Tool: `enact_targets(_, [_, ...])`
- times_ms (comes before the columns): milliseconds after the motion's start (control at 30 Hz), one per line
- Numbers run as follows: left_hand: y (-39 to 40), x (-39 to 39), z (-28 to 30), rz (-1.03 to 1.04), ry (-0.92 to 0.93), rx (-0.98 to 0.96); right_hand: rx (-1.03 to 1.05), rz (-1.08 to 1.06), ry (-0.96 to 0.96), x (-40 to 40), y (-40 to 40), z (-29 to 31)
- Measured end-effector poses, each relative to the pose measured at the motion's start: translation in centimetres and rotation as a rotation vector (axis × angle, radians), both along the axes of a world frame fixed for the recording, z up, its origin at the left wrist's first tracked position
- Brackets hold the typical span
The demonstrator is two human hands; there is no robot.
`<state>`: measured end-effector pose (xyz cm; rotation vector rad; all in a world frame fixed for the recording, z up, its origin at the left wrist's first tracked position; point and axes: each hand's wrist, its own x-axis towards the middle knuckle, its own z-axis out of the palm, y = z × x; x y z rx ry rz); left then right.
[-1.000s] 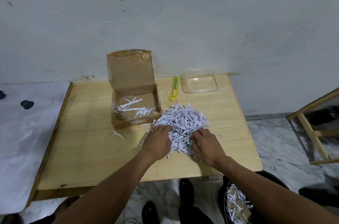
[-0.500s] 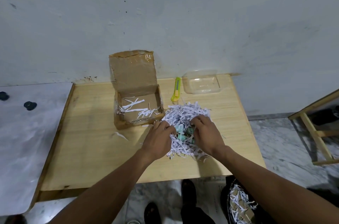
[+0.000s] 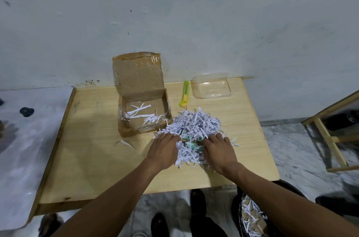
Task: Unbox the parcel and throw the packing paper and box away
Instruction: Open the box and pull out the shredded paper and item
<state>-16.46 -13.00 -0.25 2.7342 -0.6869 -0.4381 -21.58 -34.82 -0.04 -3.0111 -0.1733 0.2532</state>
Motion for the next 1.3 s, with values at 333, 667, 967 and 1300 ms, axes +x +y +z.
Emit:
enact_targets(333, [1.0, -0.9, -0.3, 0.08, -0.068, -0.114, 0.07, 0.103, 0.11, 0.1, 1.4, 0.4])
enact_targets(667, [1.4, -1.6, -0.7, 0.112, 0.082, -0.019, 0.071, 0.037, -0.011, 1.7, 0.5, 4.1])
enact_targets(967, [1.0, -0.9, -0.5, 0.136, 0.133, -0.002, 0.453, -0.056, -0.184, 2.9, -1.9, 8.8])
enact_targets(1300, [0.4, 0.1, -0.8, 0.147, 0.095, -0.013, 1.722, -0.863, 0.535, 4.4, -4.0, 8.0])
